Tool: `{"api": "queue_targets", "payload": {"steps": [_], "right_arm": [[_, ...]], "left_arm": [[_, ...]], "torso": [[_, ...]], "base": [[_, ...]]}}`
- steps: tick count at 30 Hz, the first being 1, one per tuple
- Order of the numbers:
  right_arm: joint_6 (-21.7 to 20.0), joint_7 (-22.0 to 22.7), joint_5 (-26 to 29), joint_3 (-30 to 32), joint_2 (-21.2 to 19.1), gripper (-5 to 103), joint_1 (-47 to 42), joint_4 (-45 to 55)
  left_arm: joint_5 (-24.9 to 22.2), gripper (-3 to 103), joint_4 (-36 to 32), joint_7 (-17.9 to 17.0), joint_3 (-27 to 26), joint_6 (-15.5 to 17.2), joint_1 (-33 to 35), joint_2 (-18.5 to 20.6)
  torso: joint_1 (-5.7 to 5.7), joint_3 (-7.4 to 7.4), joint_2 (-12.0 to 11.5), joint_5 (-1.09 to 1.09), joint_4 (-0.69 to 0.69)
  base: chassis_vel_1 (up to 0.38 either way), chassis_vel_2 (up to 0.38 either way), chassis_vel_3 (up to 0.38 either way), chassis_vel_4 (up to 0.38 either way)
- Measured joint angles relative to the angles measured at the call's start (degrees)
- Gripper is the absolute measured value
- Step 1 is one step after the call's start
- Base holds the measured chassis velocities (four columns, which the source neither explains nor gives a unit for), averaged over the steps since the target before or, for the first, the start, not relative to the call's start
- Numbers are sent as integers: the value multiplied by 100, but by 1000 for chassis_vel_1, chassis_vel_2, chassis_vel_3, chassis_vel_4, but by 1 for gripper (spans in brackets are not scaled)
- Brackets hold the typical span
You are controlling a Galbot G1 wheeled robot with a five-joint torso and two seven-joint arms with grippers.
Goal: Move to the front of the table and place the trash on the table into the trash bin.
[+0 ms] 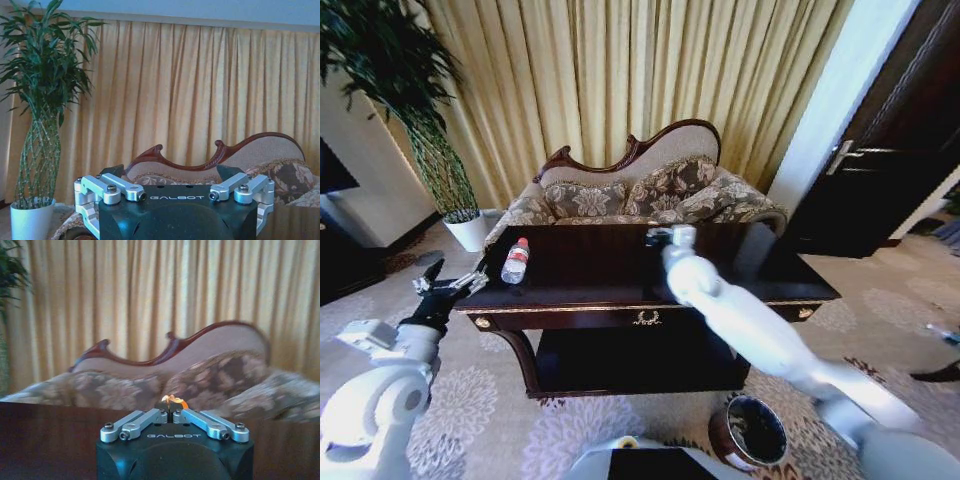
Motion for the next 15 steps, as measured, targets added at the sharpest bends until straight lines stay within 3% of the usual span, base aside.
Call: {"api": "queue_targets", "payload": {"steps": [3, 7, 15], "right_arm": [[394, -497, -605, 633, -527, 1, -850, 123], [628, -709, -829, 1127, -740, 1, -1629, 306], [908, -1046, -1111, 1683, -592, 1, -2148, 272]], "left_arm": [[5, 100, 32, 13, 52, 0, -38, 90], [5, 100, 68, 19, 98, 0, -68, 186], [-147, 100, 181, 66, 115, 0, -117, 481]], "torso": [[0, 0, 1, 0, 0], [0, 0, 1, -1, 1], [0, 0, 1, -3, 4]], "base": [[0, 0, 0, 0], [0, 0, 0, 0], [0, 0, 0, 0]]}}
